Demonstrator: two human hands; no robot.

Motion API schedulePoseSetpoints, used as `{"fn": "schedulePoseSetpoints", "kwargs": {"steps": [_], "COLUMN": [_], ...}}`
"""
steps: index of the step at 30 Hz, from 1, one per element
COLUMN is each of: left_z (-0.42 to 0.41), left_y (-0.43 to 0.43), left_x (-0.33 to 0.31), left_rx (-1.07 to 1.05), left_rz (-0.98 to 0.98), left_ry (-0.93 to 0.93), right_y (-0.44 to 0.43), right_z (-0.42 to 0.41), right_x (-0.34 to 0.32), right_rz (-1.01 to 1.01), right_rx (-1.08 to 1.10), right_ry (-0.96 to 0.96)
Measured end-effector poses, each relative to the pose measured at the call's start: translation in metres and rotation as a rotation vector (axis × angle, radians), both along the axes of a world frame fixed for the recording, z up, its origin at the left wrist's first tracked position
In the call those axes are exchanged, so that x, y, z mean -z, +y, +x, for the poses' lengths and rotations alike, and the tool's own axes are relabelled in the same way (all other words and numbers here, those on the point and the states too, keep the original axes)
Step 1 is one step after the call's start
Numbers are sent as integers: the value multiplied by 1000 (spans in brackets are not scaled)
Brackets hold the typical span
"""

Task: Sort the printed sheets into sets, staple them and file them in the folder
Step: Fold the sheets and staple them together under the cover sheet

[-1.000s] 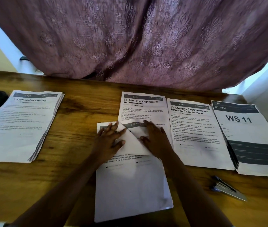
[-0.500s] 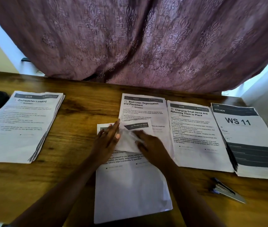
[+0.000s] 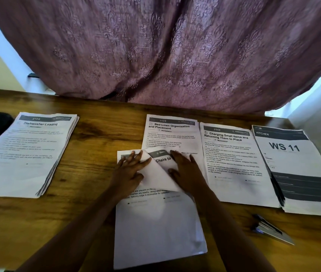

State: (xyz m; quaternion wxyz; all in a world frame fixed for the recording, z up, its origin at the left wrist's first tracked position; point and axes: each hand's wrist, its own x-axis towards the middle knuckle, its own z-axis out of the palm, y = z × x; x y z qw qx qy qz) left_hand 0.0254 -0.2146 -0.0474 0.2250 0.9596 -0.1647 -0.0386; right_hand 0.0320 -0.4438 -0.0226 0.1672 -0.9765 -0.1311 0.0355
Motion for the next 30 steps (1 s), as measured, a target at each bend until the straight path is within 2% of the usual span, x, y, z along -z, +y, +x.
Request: {"fn": "schedulePoseSetpoints", "kwargs": {"steps": [2, 5, 6, 7, 9, 10, 12, 14, 16, 18, 20, 21, 23, 25, 26, 28, 30], "left_z": [0, 0, 0, 1, 0, -2, -6, -8, -7, -4, 0, 0, -1, -2, -2, -2, -2], "left_y": [-1, 1, 2, 3, 1, -1, -5, -5, -3, -1, 1, 0, 1, 0, -1, -2, -2], "left_x": [-2, 0, 1, 2, 1, -2, -7, -12, -11, -7, -3, -3, -5, -6, -8, -8, -9], "left_rx": [0, 5, 7, 9, -8, -36, -111, -133, -91, -14, 15, 11, 16, 10, 3, -5, -9], "left_rz": [0, 1, -1, 1, -14, -58, -265, -453, -349, -86, 44, 65, 87, 98, 100, 111, 113], "left_ry": [14, 10, 10, 1, -5, 7, 44, 56, 37, -2, -6, -5, 7, 13, 17, 18, 27], "right_y": [2, 10, 13, 15, 21, 23, 25, 26, 28, 27, 23, 18, 6, -2, -5, -3, 1], "right_z": [-6, -17, -20, -22, -29, -33, -37, -41, -45, -48, -40, -30, -9, 6, 10, 8, -1], "right_x": [-3, -19, -23, -26, -27, -26, -14, 0, 4, -3, -13, -13, -15, -10, -7, -5, -8], "right_rz": [108, 388, 472, 562, 645, 568, 275, 80, 81, 259, 476, 496, 273, 13, -34, 7, 176], "right_rx": [50, 380, 430, 423, 228, 75, -170, -295, -327, -306, -191, -93, 62, 48, 22, -2, 120], "right_ry": [-64, -84, -56, -36, -23, -48, -152, -198, -115, 39, 8, -21, -48, 2, 29, 24, -9]}}
